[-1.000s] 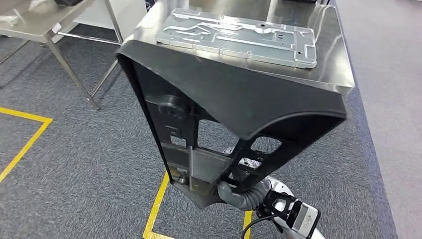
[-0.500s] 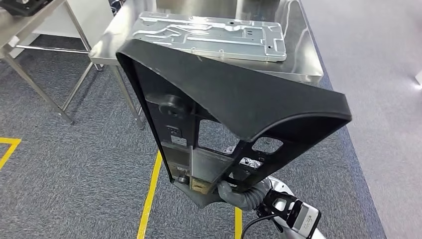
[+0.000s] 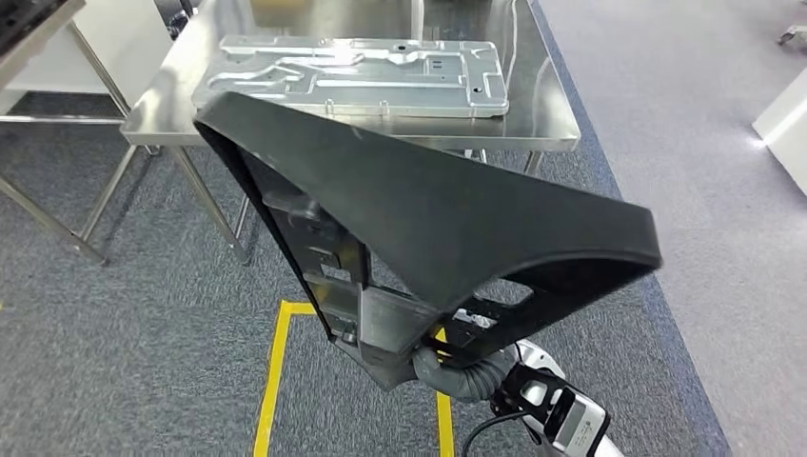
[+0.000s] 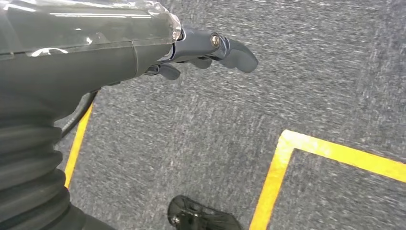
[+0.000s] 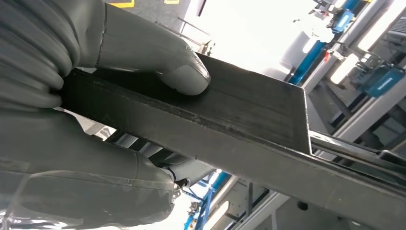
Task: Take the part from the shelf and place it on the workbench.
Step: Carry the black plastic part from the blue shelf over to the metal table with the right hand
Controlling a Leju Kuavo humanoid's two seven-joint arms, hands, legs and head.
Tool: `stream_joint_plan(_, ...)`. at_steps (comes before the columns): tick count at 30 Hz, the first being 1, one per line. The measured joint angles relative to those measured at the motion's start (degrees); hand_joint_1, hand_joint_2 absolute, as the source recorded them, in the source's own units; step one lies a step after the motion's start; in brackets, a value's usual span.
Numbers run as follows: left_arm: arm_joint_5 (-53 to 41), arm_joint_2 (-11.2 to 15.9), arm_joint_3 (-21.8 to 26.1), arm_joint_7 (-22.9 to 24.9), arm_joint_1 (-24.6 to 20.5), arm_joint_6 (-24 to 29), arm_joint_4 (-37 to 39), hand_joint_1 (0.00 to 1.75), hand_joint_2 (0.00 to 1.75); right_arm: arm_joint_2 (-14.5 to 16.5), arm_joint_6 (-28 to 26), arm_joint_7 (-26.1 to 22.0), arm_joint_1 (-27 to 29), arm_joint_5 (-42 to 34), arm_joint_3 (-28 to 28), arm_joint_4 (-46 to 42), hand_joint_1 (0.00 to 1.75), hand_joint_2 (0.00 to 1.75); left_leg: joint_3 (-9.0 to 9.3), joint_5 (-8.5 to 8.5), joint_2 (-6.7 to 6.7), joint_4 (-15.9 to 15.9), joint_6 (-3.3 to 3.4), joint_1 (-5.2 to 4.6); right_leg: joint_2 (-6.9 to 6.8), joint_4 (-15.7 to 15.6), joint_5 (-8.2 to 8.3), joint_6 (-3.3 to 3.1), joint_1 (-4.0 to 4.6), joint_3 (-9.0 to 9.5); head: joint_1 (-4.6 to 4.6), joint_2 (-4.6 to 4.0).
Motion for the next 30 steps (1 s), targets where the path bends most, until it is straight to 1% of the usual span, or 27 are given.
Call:
stream_joint_plan(2, 0.0, 0.0, 0.0, 0.0, 0.0, -0.1, 0.0, 0.0, 1.75, 0.0, 0.0, 0.0, 0.0, 0.0, 0.0, -0.1, 1.75, 1.75, -0.02, 0.1, 0.0, -0.3, 0.59, -0.03, 0.06, 0.1, -0.12, 0.52, -0.07, -0.18, 0.0, 0.0)
stream_joint_plan(3, 0.0, 0.0, 0.0, -0.1, -0.1, -0.1, 0.0, 0.0, 1.75, 0.0, 0.0, 0.0, -0.1, 0.1, 0.0, -0.2, 1.75, 1.75, 0.08, 0.15, 0.01, -0.4, 0.89, 0.05, 0.01, 0.4, -0.47, 0.82, -0.11, -0.29, 0.01, 0.0)
stream_joint_plan(4, 0.0, 0.1, 0.0, -0.2, -0.1, -0.1, 0.0, 0.0, 1.75, 0.0, 0.0, 0.0, -0.1, 0.1, 0.0, -0.3, 1.75, 1.75, 0.18, 0.19, 0.03, -0.6, 1.18, 0.18, -0.05, 1.6, -1.31, 1.18, -0.19, -0.8, 0.01, 0.0)
stream_joint_plan(5, 0.0, 0.1, 0.0, -0.2, -0.2, -0.1, 0.0, 0.0, 1.75, 0.0, 0.0, 0.0, -0.2, 0.1, 0.0, -0.4, 1.75, 1.75, 0.3, 0.21, 0.06, -0.7, 1.41, 0.31, -0.13, 4.0, -2.67, 1.56, -0.34, -1.91, 0.01, 0.0)
stream_joint_plan(7, 0.0, 0.1, 0.0, -0.4, -0.3, -0.2, 0.0, 0.0, 1.75, 0.0, -0.1, 0.0, -0.3, 0.1, -0.1, -0.5, 1.75, 1.75, 0.36, 0.11, 0.11, -0.7, 1.63, 0.33, -0.29, 11.7, -6.05, 2.17, -0.74, -5.81, 0.0, 0.0)
stream_joint_plan(8, -0.1, 0.1, 0.0, -0.4, -0.3, -0.3, 0.0, 0.0, 1.75, 0.0, -0.1, 0.0, -0.2, 0.1, -0.1, -0.5, 1.75, 1.75, 0.39, 0.06, 0.13, -0.7, 1.65, 0.33, -0.36, 15.0, -7.03, 2.38, -0.96, -7.71, 0.0, 0.0)
stream_joint_plan(9, -0.1, 0.1, 0.0, -0.4, -0.3, -0.3, 0.0, 0.0, 1.75, 0.0, -0.1, 0.0, -0.2, 0.1, -0.1, -0.5, 1.75, 1.75, 0.46, -0.01, 0.14, -0.7, 1.64, 0.34, -0.43, 16.7, -6.96, 2.51, -1.14, -8.8, 0.0, 0.0)
stream_joint_plan(10, -0.1, 0.1, 0.0, -0.4, -0.3, -0.3, 0.0, 0.0, 1.75, 0.0, -0.1, 0.0, -0.2, 0.1, -0.1, -0.5, 1.75, 1.75, 0.6, -0.1, 0.12, -0.7, 1.58, 0.36, -0.51, 16.0, -5.7, 2.56, -1.28, -8.71, 0.0, 0.0)
stream_joint_plan(11, -0.1, 0.1, 0.0, -0.5, -0.3, -0.4, 0.0, 0.0, 1.75, 0.0, -0.1, 0.0, -0.2, 0.2, -0.1, -0.5, 1.75, 1.75, 0.83, -0.23, 0.1, -0.7, 1.48, 0.39, -0.58, 13.0, -3.55, 2.53, -1.39, -7.47, 0.0, 0.0)
stream_joint_plan(12, -0.1, 0.1, 0.0, -0.5, -0.3, -0.4, 0.0, 0.0, 1.75, 0.0, -0.1, 0.0, -0.3, 0.2, -0.1, -0.5, 1.75, 1.75, 1.09, -0.38, 0.08, -0.7, 1.31, 0.42, -0.68, 8.7, -1.24, 2.42, -1.44, -5.56, 0.0, 0.0)
stream_joint_plan(13, -0.1, 0.1, 0.0, -0.5, -0.3, -0.4, 0.0, 0.0, 1.75, 0.0, -0.1, 0.0, -0.4, 0.2, -0.1, -0.5, 1.75, 1.75, 1.27, -0.53, 0.06, -0.7, 1.07, 0.36, -0.76, 4.8, 0.34, 2.24, -1.32, -3.71, 0.0, 0.0)
stream_joint_plan(14, -0.1, 0.1, 0.0, -0.5, -0.3, -0.4, 0.0, 0.0, 1.75, 0.0, -0.1, 0.0, -0.5, 0.2, -0.1, -0.5, 1.75, 1.75, 1.37, -0.64, 0.06, -0.8, 0.76, 0.31, -0.8, 2.0, 1.23, 2.0, -1.16, -2.43, -0.01, 0.0)
stream_joint_plan(15, -0.1, 0.1, 0.0, -0.5, -0.3, -0.4, 0.0, 0.0, 1.75, 0.0, -0.2, 0.0, -0.5, 0.2, -0.1, -0.5, 1.75, 1.75, 1.42, -0.7, 0.07, -0.9, 0.4, 0.26, -0.77, 0.6, 1.36, 1.73, -0.98, -1.83, -0.01, 0.0)
stream_joint_plan(16, -0.1, 0.1, 0.0, -0.5, -0.3, -0.4, 0.0, 0.0, 1.75, -0.1, -0.2, 0.0, -0.5, 0.2, -0.1, -0.5, 1.75, 1.75, 1.46, -0.71, 0.1, -1.0, 0.01, 0.24, -0.68, 0.3, 1.13, 1.44, -0.77, -1.74, -0.01, 0.0)
stream_joint_plan(18, -0.1, 0.1, 0.0, -0.6, -0.4, -0.5, 0.0, 0.0, 1.75, -0.1, -0.3, 0.0, -0.5, 0.2, -0.1, -0.5, 1.75, 1.75, 1.72, -0.86, 0.16, -1.1, -0.76, 0.34, -0.55, -0.1, 1.29, 0.72, -0.8, -1.51, 0.0, 0.0)
stream_joint_plan(19, -0.1, 0.1, 0.0, -0.6, -0.5, -0.5, 0.0, 0.0, 1.75, -0.1, -0.3, 0.0, -0.6, 0.2, -0.1, -0.6, 1.75, 1.75, 1.56, -1.45, 0.18, -0.4, -1.0, 0.37, -0.57, -0.5, 1.39, 0.26, -0.88, -1.23, 0.0, 0.0)
stream_joint_plan(20, -0.1, 0.1, 0.0, -0.6, -0.5, -0.5, 0.0, 0.0, 1.75, 0.0, -0.3, 0.0, -0.7, 0.2, -0.1, -0.6, 1.75, 1.75, 0.86, -2.59, 0.17, 1.3, -1.14, 0.39, -0.62, -0.8, 1.46, -0.17, -0.97, -0.94, 0.0, 0.0)
stream_joint_plan(21, -0.1, 0.1, 0.0, -0.6, -0.6, -0.5, 0.0, 0.0, 1.75, 0.0, -0.3, 0.0, -0.7, 0.2, -0.1, -0.6, 1.75, 1.75, -0.49, -4.24, 0.14, 4.4, -1.19, 0.43, -0.68, -1.0, 1.46, -0.52, -0.95, -0.7, 0.0, 0.0)
stream_joint_plan(22, -0.1, 0.1, 0.0, -0.6, -0.6, -0.5, 0.0, 0.0, 1.75, 0.0, -0.3, 0.0, -0.7, 0.2, -0.1, -0.6, 1.75, 1.75, -2.37, -6.11, 0.12, 8.3, -1.23, 0.4, -0.7, -1.1, 1.36, -0.8, -0.83, -0.63, -0.01, 0.0)
stream_joint_plan(23, -0.1, 0.2, 0.0, -0.6, -0.5, -0.5, 0.0, 0.0, 1.75, 0.0, -0.3, 0.0, -0.7, 0.2, -0.1, -0.6, 1.75, 1.75, -4.35, -7.56, 0.11, 12.1, -1.29, 0.41, -0.69, -1.0, 1.26, -0.96, -0.65, -0.59, -0.01, 0.0)
stream_joint_plan(24, -0.1, 0.2, 0.0, -0.6, -0.5, -0.5, 0.0, 0.0, 1.75, 0.0, -0.3, 0.0, -0.7, 0.2, -0.1, -0.6, 1.75, 1.75, -5.79, -8.13, 0.11, 14.7, -1.33, 0.4, -0.65, -1.0, 1.17, -1.1, -0.47, -0.53, -0.01, 0.0)
stream_joint_plan(25, -0.1, 0.2, 0.0, -0.6, -0.4, -0.5, 0.0, 0.0, 1.75, 0.0, -0.3, 0.0, -0.7, 0.2, -0.1, -0.5, 1.75, 1.75, -6.31, -7.56, 0.1, 15.3, -1.29, 0.39, -0.59, -1.0, 1.06, -1.19, -0.3, -0.43, -0.01, 0.0)
stream_joint_plan(26, 0.0, 0.2, 0.0, -0.6, -0.4, -0.6, 0.0, 0.0, 1.75, 0.0, -0.3, 0.0, -0.7, 0.2, -0.1, -0.5, 1.75, 1.75, -5.67, -5.89, 0.1, 13.5, -1.16, 0.38, -0.52, -0.9, 0.93, -1.22, -0.16, -0.26, 0.0, 0.0)
stream_joint_plan(27, 0.0, 0.2, 0.0, -0.7, -0.4, -0.6, 0.0, 0.0, 1.75, 0.0, -0.3, 0.0, -0.7, 0.2, -0.1, -0.5, 1.75, 1.75, -4.07, -3.56, 0.09, 9.8, -0.94, 0.36, -0.46, -0.8, 0.75, -1.19, -0.06, -0.03, 0.0, 0.0)
stream_joint_plan(28, 0.0, 0.3, 0.0, -0.8, -0.4, -0.6, 0.0, 0.0, 1.75, 0.0, -0.3, 0.0, -0.7, 0.2, -0.1, -0.5, 1.75, 1.75, -2.18, -1.7, 0.06, 5.7, -0.6, 0.28, -0.43, -0.7, 0.53, -1.1, 0.01, 0.16, 0.0, 0.0)
stream_joint_plan(29, 0.0, 0.3, 0.0, -0.8, -0.4, -0.6, 0.0, 0.0, 1.75, 0.0, -0.3, 0.0, -0.7, 0.2, -0.1, -0.5, 1.75, 1.75, -0.62, -0.46, 0.05, 2.3, -0.28, 0.14, -0.4, -0.5, 0.31, -0.94, 0.12, 0.2, 0.0, 0.0)
stream_joint_plan(30, 0.1, 0.4, 0.0, -0.9, -0.5, -0.6, 0.0, 0.0, 1.75, 0.0, -0.4, 0.0, -0.7, 0.2, -0.1, -0.5, 1.75, 1.75, 0.31, 0.05, 0.02, 0.2, 0.0, -0.01, -0.38, -0.4, 0.16, -0.7, 0.17, 0.15, 0.0, 0.0)
